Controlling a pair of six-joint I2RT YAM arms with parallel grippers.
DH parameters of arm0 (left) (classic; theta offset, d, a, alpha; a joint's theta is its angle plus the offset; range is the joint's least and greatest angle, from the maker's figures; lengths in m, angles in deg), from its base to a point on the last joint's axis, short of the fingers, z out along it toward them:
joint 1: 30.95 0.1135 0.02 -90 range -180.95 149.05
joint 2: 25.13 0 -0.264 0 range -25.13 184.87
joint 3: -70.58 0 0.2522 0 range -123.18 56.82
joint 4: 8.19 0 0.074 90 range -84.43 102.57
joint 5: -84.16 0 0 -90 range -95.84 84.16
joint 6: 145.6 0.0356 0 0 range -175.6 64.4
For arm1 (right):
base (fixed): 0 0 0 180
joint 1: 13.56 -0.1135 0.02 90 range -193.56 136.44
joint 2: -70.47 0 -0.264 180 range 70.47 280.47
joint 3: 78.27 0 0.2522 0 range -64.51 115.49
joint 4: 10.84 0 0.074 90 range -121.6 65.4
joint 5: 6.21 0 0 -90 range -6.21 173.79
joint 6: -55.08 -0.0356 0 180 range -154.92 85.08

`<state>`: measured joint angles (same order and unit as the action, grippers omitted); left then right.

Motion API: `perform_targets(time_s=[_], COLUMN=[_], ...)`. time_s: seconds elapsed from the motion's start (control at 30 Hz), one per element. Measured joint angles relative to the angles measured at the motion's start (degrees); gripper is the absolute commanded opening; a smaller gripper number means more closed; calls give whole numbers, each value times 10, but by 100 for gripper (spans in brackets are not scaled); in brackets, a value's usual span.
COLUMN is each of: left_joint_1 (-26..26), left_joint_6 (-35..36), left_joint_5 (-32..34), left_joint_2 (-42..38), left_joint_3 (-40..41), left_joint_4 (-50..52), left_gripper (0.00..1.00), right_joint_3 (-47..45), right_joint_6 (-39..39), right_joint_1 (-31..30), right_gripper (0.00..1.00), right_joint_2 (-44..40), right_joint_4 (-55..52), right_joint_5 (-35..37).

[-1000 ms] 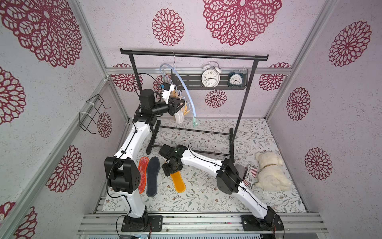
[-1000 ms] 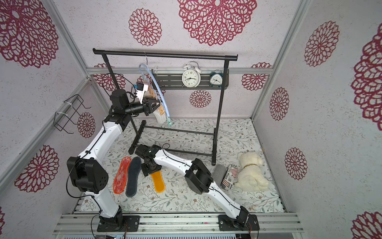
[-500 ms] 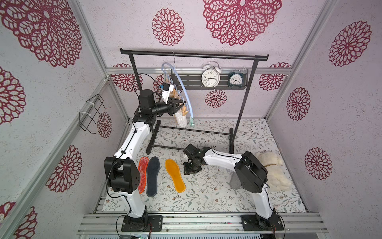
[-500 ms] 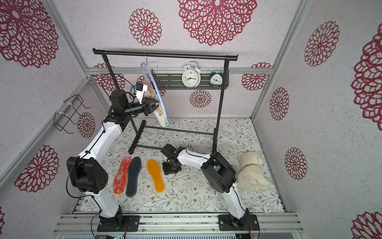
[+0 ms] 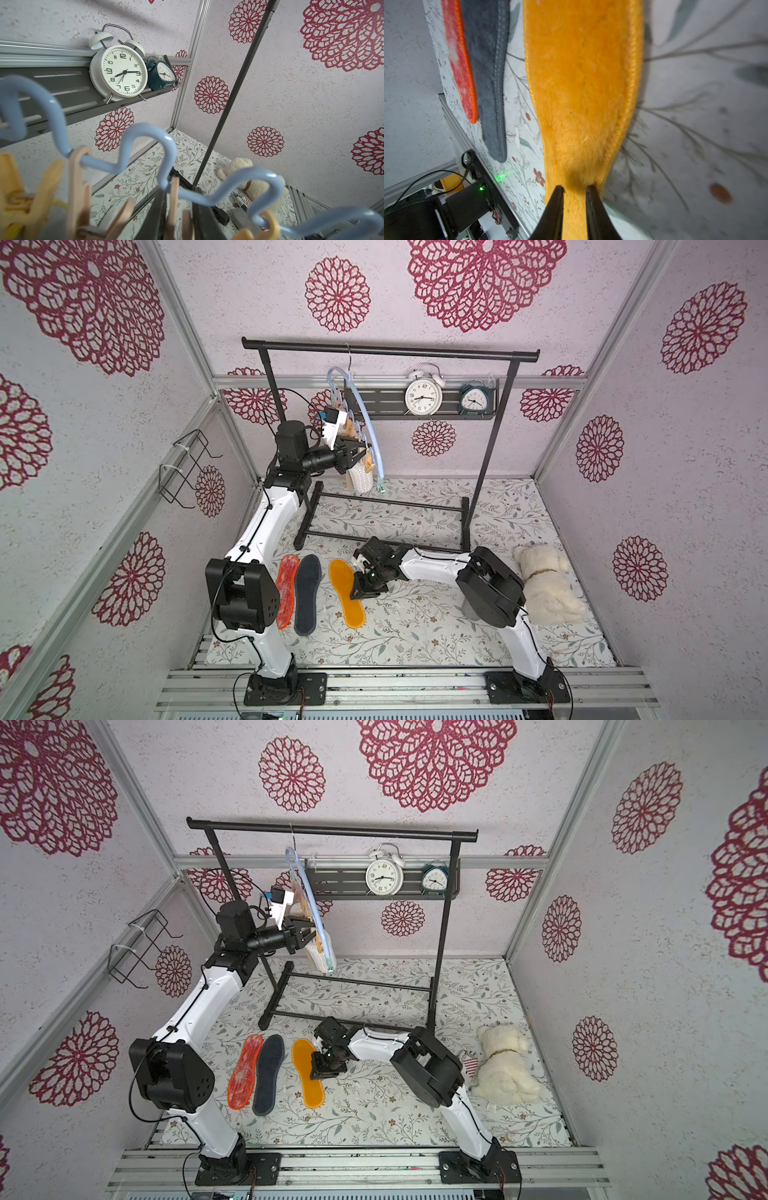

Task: Take the shoe insoles off the hanger
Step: Move the insole to the center of the board, then remove the insole from the hanger.

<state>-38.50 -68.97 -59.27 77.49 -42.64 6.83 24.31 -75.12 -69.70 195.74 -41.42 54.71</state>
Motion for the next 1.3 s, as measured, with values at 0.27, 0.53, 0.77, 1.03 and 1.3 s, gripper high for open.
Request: perform_targets(time_s=[0.27,0.53,0.77,1.03,1.3], left_joint_1=[0,0,1,1,2], left_joint_6=[3,10,12,13,14], left_joint_5=[0,0,2,2,2], left_joint_2=[-4,-11,-13,-14,-14], left_joint_3=[2,6,8,9,9], left_joint_4=[3,11,12,13,14], left_gripper=[0,0,0,0,0], right_joint_3=[88,123,50,-217,-537], right_joint_6=[0,4,28,76,206], right_joint_1=[-15,-30,-26,59,147], right_gripper=[22,26,27,30,38], right_joint_2=[59,81,35,-202,-522], right_joint_4=[-4,-13,16,126,282], right_joint_5=[-24,-43,-28,52,165])
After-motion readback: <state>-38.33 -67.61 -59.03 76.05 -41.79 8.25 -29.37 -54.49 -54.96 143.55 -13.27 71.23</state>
